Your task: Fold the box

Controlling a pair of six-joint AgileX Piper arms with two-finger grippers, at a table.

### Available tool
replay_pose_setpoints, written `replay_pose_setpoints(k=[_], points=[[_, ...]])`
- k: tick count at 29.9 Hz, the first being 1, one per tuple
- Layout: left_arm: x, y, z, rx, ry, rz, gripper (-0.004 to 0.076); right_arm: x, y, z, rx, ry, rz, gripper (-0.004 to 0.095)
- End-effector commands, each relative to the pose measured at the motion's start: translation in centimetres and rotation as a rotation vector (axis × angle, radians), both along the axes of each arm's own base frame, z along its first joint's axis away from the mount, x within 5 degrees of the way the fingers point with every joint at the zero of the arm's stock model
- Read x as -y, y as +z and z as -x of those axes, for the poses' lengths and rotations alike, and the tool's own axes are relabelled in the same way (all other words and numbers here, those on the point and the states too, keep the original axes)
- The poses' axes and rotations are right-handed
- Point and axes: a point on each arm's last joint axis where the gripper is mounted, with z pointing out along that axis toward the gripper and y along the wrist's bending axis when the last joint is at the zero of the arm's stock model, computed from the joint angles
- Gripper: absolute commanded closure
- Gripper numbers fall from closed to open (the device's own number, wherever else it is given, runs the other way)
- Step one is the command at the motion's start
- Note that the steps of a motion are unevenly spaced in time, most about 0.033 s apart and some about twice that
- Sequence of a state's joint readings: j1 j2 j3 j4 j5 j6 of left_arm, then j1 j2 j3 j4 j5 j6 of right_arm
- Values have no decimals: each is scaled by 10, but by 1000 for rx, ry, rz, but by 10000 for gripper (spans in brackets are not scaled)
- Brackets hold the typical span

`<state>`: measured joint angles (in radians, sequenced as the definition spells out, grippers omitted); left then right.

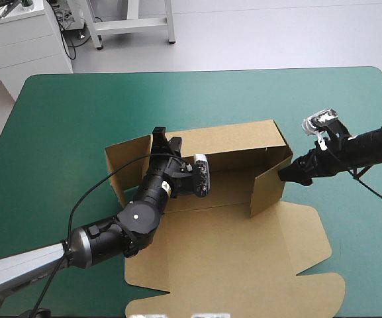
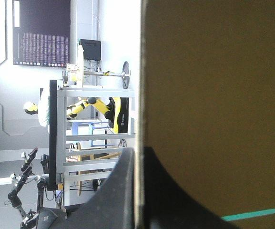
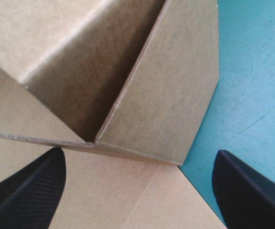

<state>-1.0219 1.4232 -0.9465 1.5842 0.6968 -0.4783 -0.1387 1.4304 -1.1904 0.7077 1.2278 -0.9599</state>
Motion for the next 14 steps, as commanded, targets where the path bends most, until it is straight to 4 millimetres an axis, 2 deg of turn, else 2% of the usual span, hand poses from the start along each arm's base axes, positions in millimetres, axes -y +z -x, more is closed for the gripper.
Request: replay_pose_setpoints(k=[1,6,14], points=[[-3,22,1,74,-1,39,756,-3,19,6,66,6,-44,149],[-3,22,1,74,-1,39,756,-3,14,5,69,-1,-47,149],[-3,22,1,69,4,58,756,-15,-22,8,70,17,-45,149]])
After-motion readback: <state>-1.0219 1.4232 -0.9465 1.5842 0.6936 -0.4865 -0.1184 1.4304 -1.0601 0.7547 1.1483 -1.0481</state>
